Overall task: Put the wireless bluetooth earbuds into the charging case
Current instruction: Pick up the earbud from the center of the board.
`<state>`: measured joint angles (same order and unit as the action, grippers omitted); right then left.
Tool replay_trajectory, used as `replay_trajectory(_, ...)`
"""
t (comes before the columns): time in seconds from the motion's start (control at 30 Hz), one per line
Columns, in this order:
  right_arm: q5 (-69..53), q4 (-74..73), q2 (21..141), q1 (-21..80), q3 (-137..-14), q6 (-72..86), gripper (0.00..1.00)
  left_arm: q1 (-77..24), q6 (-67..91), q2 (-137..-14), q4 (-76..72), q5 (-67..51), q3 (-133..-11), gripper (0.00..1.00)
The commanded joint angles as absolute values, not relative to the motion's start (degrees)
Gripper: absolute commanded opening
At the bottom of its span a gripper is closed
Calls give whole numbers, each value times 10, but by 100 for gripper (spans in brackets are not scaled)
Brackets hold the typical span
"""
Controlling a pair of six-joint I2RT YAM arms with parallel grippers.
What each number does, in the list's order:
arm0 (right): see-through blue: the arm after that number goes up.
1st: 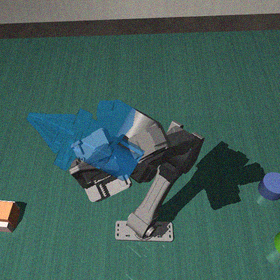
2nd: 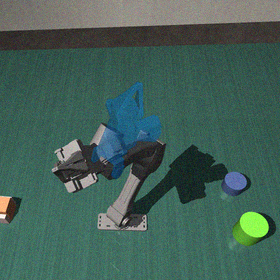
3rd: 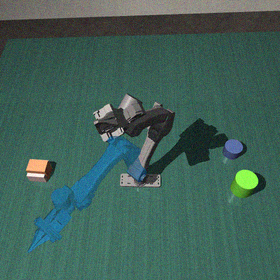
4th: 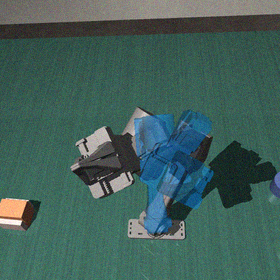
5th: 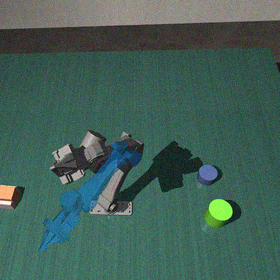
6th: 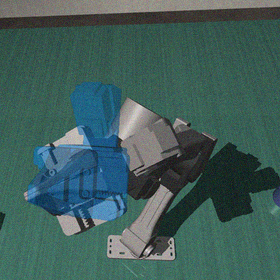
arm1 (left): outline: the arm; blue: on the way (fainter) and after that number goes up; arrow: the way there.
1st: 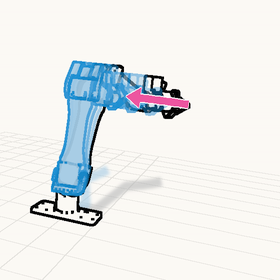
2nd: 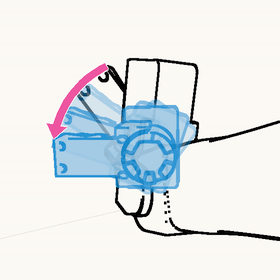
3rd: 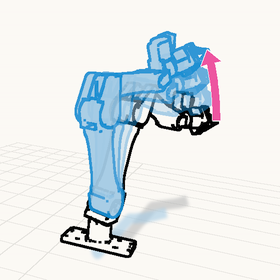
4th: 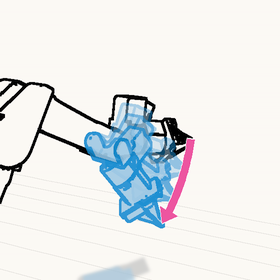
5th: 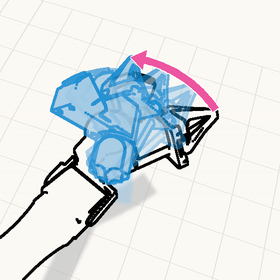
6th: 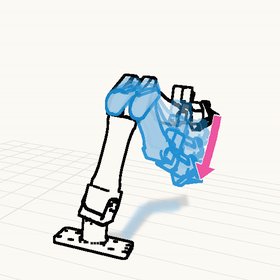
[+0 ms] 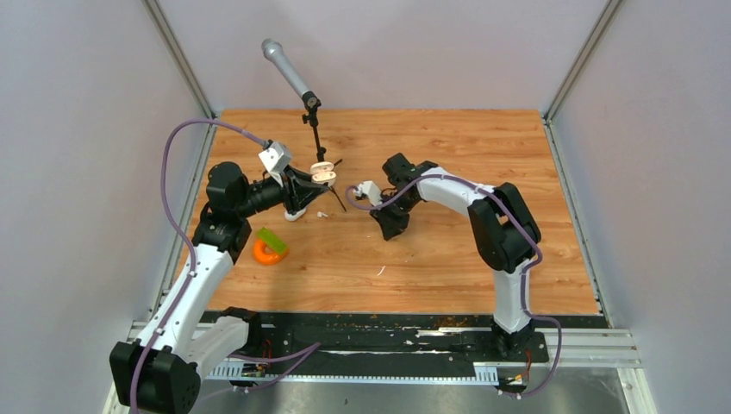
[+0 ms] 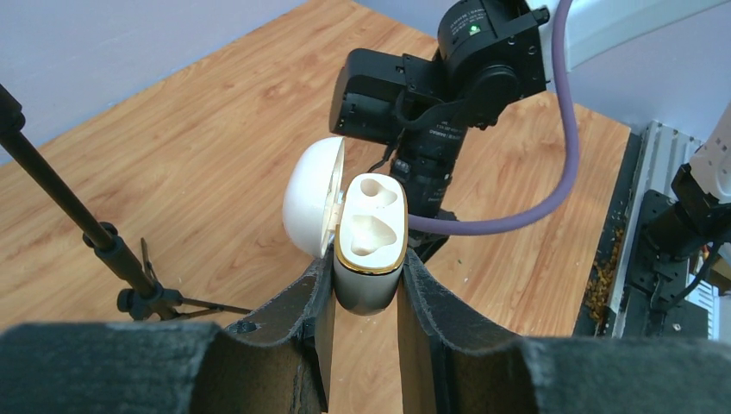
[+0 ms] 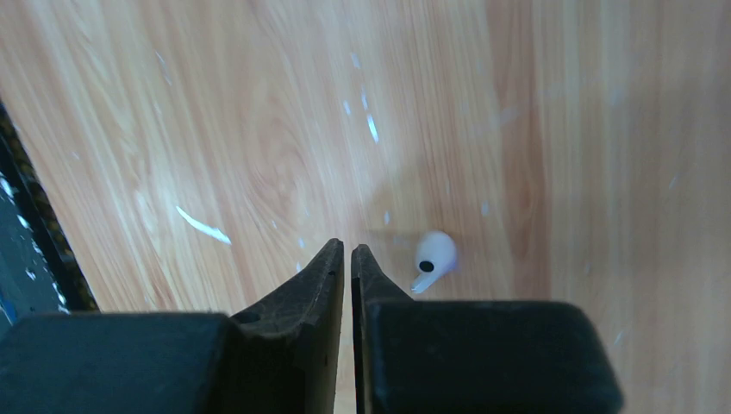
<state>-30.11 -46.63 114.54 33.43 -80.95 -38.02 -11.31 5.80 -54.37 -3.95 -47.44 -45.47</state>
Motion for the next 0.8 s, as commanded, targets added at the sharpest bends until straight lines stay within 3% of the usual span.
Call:
replay_trajectory(0.0,-364,-450,1153,372,-894,-352,10,-108,50,-534,-49,-468,-453,5)
replay_trajectory(0.37,-285,-453,1146,358,-920,-400,16,-108,53,-539,-52,-466,-453,5)
replay_trajectory(0.63,-167,-423,1131,366,-915,-193,44,-107,50,-544,-47,-465,-457,6)
replay_trajectory(0.77,-127,-464,1157,373,-955,-115,41,-107,49,-544,-47,-465,-457,6)
